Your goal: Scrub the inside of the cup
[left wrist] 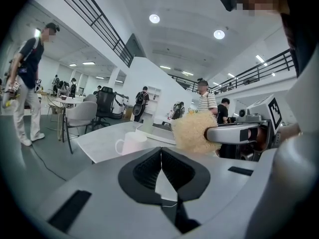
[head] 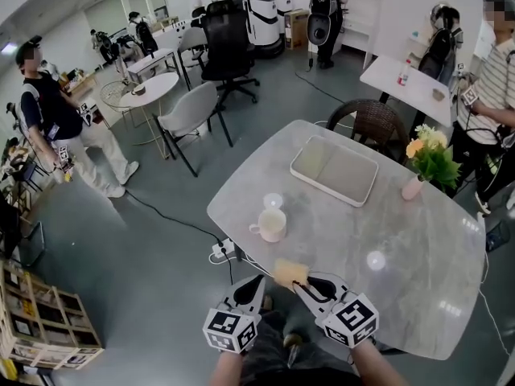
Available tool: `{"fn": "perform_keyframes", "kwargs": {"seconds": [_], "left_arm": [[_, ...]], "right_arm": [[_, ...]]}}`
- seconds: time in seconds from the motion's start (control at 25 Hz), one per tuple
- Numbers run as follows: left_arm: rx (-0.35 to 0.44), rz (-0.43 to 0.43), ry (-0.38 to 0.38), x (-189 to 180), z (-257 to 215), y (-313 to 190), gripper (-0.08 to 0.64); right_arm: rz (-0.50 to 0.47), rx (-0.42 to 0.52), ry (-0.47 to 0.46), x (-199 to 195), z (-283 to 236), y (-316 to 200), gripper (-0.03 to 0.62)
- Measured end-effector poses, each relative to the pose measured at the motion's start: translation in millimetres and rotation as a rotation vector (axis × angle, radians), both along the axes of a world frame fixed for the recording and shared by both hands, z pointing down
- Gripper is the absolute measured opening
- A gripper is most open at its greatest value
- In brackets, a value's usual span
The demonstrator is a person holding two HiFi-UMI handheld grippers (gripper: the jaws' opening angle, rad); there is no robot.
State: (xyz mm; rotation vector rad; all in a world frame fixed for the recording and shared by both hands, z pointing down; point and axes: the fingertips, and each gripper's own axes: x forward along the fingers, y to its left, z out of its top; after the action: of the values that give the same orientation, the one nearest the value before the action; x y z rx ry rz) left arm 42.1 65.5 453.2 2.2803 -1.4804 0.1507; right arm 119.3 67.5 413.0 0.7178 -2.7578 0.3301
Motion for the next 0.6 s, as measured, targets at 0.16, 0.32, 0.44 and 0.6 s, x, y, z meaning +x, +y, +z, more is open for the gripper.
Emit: {"fn": "perform_keyframes", "kwargs": {"seconds": [0.16,0.32,0.44,0.6], "left_arm": [[-0.018,0.023,0.001,-7.1,7.7,-27.2,0.014],[-0.024,0.066,-0.022,-21.5,10.5,-57.2,0.014],[-0.014,0.122,-0.050,-33.6,10.6,-79.1,0.014],[-0.035,0.184,-0.086,-48.5,22.2,-108.2,0.015]], "right_arm": [[0.031,-0.017,0.014,-3.8,5.8,-26.3,0.063],[0.062,-0.033,0.026,-14.3,7.4,-53.5,0.063],[0.083,-0.038,0.043,-26.4,10.5,-74.1,0.063],[0.112,-0.053,0.070,-40.3,17.5,-102.5,0.063]]}}
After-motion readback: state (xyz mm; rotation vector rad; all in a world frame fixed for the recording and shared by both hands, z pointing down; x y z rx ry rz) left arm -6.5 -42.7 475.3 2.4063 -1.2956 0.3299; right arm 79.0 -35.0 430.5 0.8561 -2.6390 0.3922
